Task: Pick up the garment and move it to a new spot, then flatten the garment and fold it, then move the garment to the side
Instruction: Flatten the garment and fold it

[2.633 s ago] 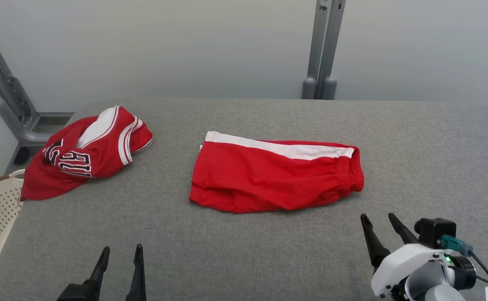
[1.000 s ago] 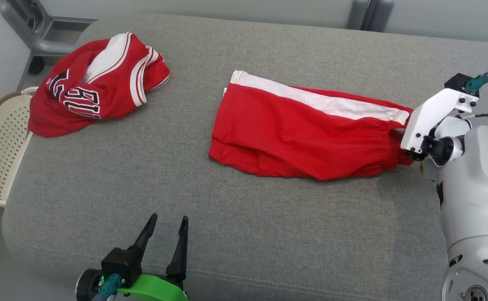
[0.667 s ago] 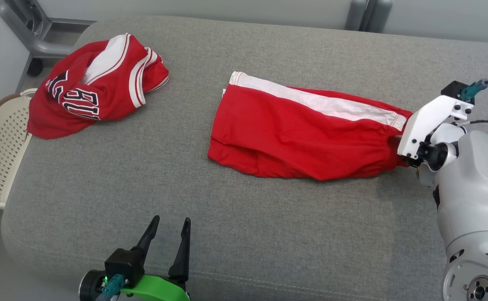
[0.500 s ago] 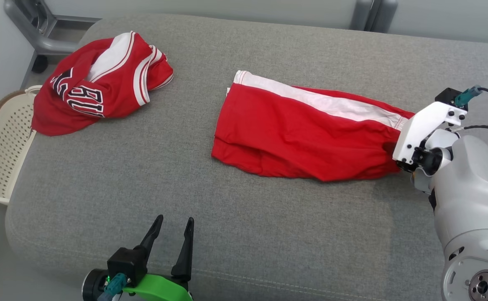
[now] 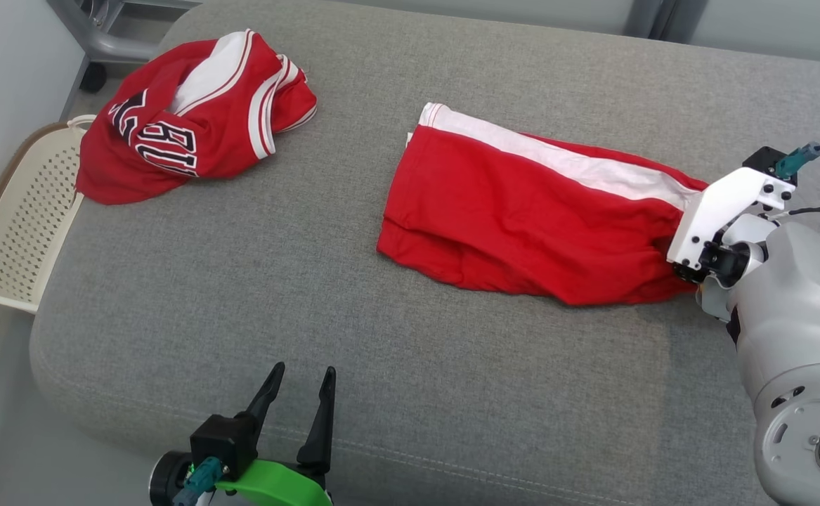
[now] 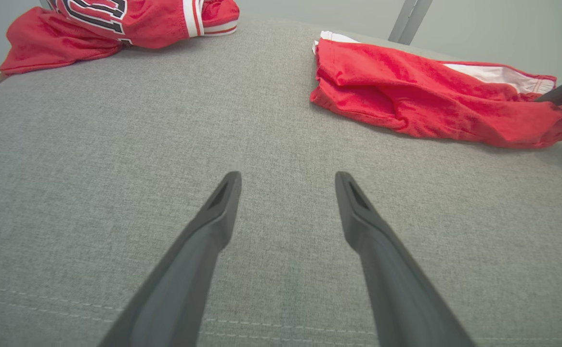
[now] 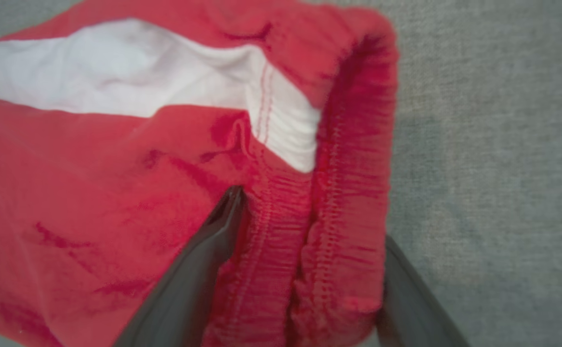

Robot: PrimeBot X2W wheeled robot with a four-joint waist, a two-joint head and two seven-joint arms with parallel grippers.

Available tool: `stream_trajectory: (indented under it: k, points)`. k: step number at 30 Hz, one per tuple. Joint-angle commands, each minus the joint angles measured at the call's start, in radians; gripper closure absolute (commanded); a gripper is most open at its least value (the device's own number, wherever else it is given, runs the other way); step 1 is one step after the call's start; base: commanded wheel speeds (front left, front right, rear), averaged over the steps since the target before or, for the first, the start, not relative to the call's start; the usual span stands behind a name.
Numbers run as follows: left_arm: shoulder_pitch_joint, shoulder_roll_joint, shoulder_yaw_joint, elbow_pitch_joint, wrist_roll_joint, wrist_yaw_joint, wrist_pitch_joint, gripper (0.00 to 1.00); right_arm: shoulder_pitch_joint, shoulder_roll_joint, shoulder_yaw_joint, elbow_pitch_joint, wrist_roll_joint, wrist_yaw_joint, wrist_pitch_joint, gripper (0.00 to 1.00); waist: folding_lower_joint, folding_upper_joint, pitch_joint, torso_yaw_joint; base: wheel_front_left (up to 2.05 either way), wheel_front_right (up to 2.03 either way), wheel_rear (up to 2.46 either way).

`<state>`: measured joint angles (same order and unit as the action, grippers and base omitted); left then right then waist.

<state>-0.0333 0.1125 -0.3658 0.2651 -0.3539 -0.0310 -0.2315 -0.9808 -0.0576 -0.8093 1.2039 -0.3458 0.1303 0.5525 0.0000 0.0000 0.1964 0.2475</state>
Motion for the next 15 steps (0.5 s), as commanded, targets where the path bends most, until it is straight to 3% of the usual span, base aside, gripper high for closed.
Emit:
stream_trajectory:
  k: [1,2,3,5,6,15]
  points:
    - [-0.023,0.0,-0.002,0.004,-0.005,-0.003,-0.007,0.0,0.002,0.014,-0.018,0.031,-0.021,0.001,0.001,0.0,0.0,0.0,0.007,0.006,0.0,0.0,0.0]
    - [-0.025,-0.001,-0.003,0.007,-0.005,-0.003,-0.007,0.0,-0.002,0.015,-0.029,0.037,-0.031,0.001,-0.002,0.06,0.0,0.0,0.007,0.008,0.0,0.0,0.0]
    - [-0.026,-0.002,-0.003,0.01,-0.007,-0.004,-0.007,0.0,-0.006,0.015,-0.039,0.042,-0.045,0.001,-0.005,0.36,0.0,0.0,0.008,0.009,0.0,0.0,0.0]
    - [-0.026,-0.003,-0.004,0.014,-0.01,-0.002,-0.01,0.0,-0.013,0.016,-0.053,0.05,-0.072,0.001,-0.011,0.73,0.0,0.0,0.005,0.009,0.0,0.0,0.0]
    - [-0.025,-0.003,-0.003,0.016,-0.012,-0.001,-0.01,0.0,-0.015,0.015,-0.061,0.051,-0.082,0.001,-0.021,1.0,0.0,0.0,0.003,0.007,0.0,0.0,0.0]
    - [-0.022,0.006,0.002,0.026,-0.021,0.007,-0.015,0.0,-0.01,0.005,-0.105,-0.053,-0.248,0.0,-0.011,1.0,0.0,0.0,-0.032,-0.032,0.0,0.0,0.0]
